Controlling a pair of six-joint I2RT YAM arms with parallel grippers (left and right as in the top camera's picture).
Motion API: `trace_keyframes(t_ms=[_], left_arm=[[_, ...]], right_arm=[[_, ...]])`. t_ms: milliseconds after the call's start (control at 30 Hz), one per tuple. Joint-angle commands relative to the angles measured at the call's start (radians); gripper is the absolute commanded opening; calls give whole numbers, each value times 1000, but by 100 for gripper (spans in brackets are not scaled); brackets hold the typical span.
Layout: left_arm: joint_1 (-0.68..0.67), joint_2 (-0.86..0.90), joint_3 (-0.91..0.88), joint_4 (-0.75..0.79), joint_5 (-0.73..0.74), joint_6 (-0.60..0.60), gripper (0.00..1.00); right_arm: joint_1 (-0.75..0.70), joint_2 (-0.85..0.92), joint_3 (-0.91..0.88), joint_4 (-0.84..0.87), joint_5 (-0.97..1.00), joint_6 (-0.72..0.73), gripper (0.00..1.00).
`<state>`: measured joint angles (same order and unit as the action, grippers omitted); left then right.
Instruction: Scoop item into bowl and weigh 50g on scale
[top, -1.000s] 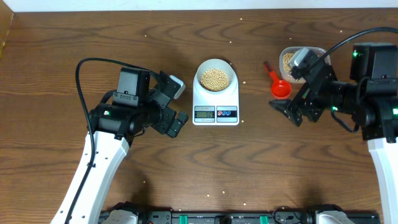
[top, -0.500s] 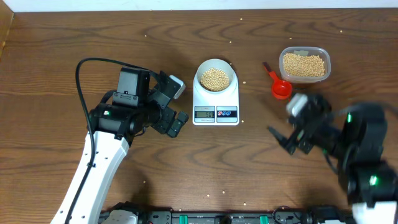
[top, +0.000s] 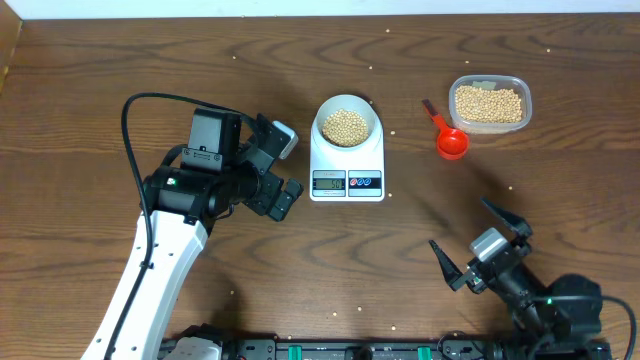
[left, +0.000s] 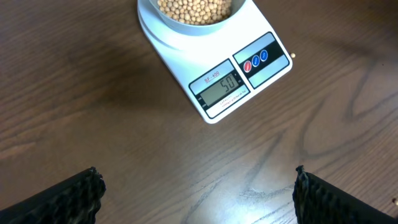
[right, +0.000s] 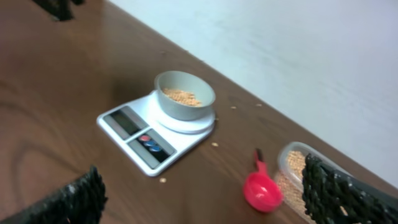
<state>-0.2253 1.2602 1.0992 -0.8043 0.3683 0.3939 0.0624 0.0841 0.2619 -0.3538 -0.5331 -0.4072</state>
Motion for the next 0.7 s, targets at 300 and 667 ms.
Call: trace_keyframes(t_ms=[300, 667], left_arm=[[-3, -7, 19, -2, 13, 13, 99], [-3, -7, 19, -2, 13, 13, 99]], right_arm=[[3, -79, -244, 367, 398, 436, 99], [3, -79, -256, 277, 486, 467, 99]])
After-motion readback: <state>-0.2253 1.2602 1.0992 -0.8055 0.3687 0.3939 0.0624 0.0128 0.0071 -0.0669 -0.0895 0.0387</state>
